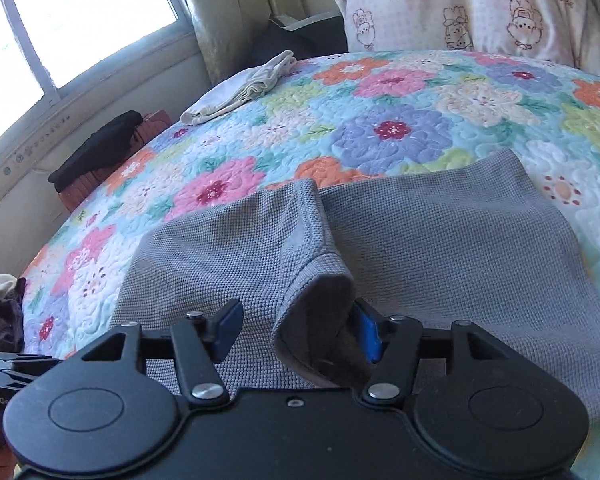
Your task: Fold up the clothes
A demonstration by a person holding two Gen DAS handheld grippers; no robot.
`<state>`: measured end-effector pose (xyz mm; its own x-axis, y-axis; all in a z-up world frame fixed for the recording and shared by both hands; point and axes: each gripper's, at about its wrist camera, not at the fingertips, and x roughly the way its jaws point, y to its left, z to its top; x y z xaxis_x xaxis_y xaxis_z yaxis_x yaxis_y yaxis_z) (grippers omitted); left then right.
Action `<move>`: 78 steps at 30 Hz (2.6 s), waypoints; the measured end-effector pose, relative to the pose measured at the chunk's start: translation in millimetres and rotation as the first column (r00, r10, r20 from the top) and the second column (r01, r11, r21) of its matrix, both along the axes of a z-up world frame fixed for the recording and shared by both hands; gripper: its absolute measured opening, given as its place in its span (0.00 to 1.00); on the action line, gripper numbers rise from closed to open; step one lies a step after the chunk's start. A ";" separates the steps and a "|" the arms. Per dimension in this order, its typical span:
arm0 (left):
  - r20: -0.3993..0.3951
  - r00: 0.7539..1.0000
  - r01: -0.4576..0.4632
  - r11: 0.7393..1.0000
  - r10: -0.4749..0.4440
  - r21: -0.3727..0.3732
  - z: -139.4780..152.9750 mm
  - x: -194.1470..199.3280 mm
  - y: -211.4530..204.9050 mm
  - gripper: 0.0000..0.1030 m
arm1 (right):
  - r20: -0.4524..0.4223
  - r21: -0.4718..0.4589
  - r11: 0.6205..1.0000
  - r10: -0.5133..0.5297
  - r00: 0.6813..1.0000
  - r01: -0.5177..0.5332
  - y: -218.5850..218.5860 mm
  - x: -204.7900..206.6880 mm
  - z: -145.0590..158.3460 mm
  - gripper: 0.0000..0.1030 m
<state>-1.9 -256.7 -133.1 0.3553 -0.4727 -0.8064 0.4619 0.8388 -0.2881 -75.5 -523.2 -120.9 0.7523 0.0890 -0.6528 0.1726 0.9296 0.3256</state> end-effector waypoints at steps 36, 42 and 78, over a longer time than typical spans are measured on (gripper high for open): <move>0.115 0.992 0.062 0.994 -0.052 -0.087 44.1 -14.0 -15.8 0.72 | -0.087 -0.025 0.998 -0.063 0.994 0.061 -47.1 -83.2 -7.0 0.57; 0.120 0.976 0.202 0.961 -0.182 -0.186 43.4 -21.4 -82.4 0.72 | -0.145 0.288 0.931 -0.187 0.972 0.222 -98.5 -120.3 -28.3 0.61; -0.055 0.998 -0.036 0.927 0.017 -0.373 27.7 11.8 -17.6 0.72 | -0.030 -0.163 0.865 0.476 0.879 -0.474 37.5 -8.4 -15.7 0.12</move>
